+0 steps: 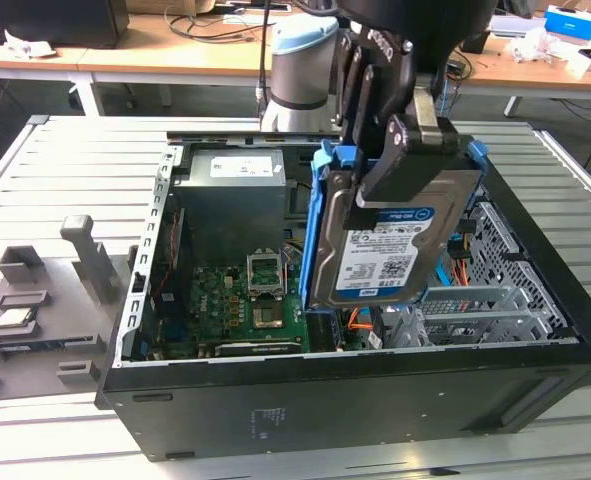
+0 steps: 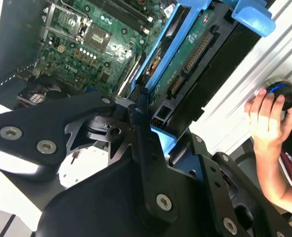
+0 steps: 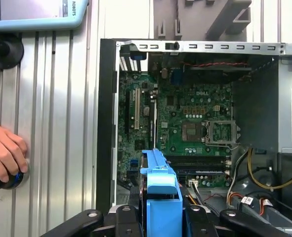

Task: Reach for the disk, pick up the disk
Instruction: 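Pick up the disk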

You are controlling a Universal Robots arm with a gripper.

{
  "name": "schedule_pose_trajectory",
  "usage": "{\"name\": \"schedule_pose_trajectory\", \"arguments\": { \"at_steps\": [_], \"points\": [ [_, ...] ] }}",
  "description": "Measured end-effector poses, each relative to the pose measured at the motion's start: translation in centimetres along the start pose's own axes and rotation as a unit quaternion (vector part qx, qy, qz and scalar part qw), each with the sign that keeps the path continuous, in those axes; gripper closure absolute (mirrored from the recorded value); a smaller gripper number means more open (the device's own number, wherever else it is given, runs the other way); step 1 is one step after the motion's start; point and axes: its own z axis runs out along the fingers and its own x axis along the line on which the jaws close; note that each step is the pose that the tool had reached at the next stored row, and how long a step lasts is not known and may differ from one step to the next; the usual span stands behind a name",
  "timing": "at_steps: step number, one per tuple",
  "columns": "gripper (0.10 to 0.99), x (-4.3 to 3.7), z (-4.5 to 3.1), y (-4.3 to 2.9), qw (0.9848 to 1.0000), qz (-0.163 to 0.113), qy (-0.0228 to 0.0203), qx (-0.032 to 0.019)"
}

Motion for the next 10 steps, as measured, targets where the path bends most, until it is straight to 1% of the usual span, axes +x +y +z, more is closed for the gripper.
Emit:
{"name": "schedule_pose_trajectory", "arguments": {
  "at_steps": [3,4,5,7,8,10],
  "points": [
    [0.722,0.03,-0.06,-1.09,1.0,0.0,-0.0001,-0.0001],
    [0.722,0.04,-0.1,-1.53,1.0,0.0,-0.0008,-0.0001],
    [0.722,0.05,-0.1,-1.82,1.0,0.0,-0.0025,0.0],
    [0.722,0.07,-0.14,-2.67,0.9999,-0.001,-0.0159,0.0003],
    [0.722,0.07,-0.15,-3.25,0.9998,-0.001,-0.0176,0.0003],
    [0.722,0.1,-0.18,-4.42,0.9998,0.0,-0.0176,0.0004]
  ]
}}
